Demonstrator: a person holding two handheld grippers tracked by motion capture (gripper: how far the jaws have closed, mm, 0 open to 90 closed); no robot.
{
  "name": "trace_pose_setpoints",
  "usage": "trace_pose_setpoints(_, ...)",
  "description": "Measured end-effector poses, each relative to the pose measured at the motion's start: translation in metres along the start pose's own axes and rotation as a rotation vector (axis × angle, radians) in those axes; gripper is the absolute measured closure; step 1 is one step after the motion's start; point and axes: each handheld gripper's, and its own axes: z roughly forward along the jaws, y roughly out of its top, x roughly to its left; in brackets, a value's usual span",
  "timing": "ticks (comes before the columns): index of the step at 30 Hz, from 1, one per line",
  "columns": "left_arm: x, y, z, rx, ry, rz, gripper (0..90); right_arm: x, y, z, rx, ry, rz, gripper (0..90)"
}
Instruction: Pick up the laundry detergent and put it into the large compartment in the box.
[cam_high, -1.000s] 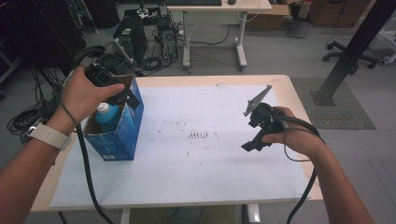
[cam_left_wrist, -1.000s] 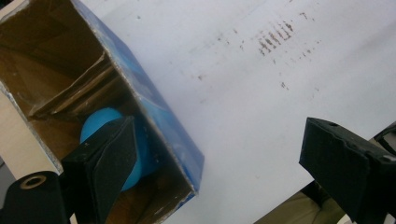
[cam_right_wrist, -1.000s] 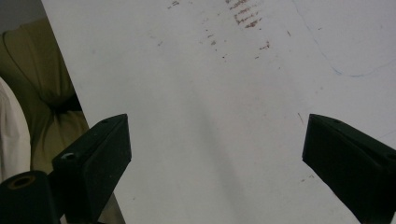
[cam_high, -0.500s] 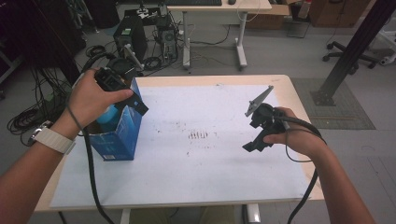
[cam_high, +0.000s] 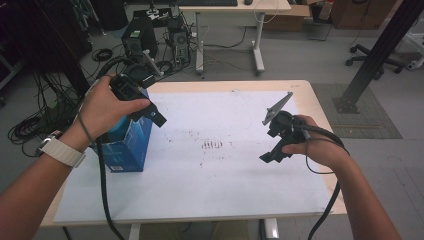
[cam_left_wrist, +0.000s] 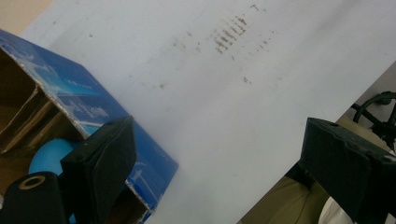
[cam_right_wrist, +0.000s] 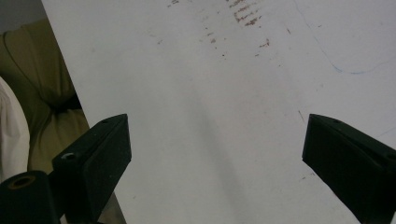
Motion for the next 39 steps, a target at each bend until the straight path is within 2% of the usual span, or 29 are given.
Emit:
trace_pose_setpoints(4, -0.004, 0.001, 0.0, 0.0, -0.006, 0.033, 11.1, 0.0, 0.001, 0.0, 0.001, 0.001, 0.002, 8.3)
trace_pose_setpoints(18, -0.018, 0.004, 0.004, -0.004, -0.019, 0.094, 10.9, -0.001, 0.002, 0.0, 0.0, 0.002, 0.001, 8.3)
trace_pose_setpoints(24, -0.028, 0.005, 0.007, 0.0, -0.026, 0.16, 10.8, -0.001, 0.003, -0.001, 0.0, 0.001, -0.001, 8.3)
trace_pose_setpoints(26, -0.031, 0.006, 0.008, 0.001, -0.025, 0.171, 10.7, -0.001, 0.004, -0.001, -0.003, 0.001, 0.0, 8.3)
trace_pose_setpoints(32, -0.036, 0.006, 0.014, 0.012, -0.036, 0.184, 10.7, -0.001, 0.006, -0.002, -0.006, 0.0, -0.006, 8.3)
trace_pose_setpoints(39, -0.035, 0.005, 0.016, 0.007, -0.038, 0.187, 10.8, -0.002, 0.007, -0.001, -0.006, 0.0, -0.006, 8.3)
